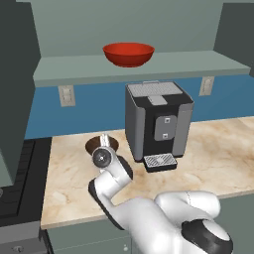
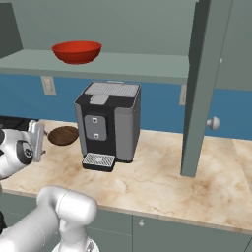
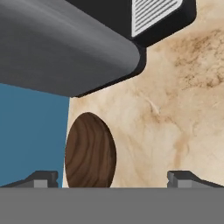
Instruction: Pick up the bowls on the counter and stack them on top of one another in the open cabinet. Place the smaller bowl on top of the larger bowl.
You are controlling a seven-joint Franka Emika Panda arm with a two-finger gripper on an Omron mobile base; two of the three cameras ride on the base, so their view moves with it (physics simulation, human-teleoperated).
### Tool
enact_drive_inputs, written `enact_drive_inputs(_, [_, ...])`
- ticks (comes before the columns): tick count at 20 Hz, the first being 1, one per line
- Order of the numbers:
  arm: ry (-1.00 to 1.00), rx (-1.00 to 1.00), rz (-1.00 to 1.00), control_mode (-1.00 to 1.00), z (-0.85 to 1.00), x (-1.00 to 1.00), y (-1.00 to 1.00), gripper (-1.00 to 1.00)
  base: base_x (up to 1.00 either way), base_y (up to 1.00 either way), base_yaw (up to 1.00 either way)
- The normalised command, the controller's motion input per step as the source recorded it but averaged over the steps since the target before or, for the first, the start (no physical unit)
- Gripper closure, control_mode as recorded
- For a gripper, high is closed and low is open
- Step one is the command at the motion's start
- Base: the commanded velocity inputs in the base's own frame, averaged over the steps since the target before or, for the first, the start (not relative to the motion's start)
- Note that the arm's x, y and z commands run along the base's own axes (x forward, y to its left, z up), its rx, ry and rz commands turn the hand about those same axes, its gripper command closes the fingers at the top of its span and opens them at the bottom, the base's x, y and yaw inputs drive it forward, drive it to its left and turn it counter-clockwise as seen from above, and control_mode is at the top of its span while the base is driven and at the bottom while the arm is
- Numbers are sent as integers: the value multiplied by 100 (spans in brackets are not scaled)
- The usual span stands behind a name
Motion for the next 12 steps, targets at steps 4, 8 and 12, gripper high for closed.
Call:
enact_drive_inputs(4, [-1, 5, -6, -100, -18, 25, 20, -100, 0, 0, 0])
enact_drive_inputs(8, [-2, 4, -7, -100, -18, 25, 21, -100, 0, 0, 0])
enact_drive_inputs(12, [-2, 4, -7, -100, -18, 25, 23, -100, 0, 0, 0])
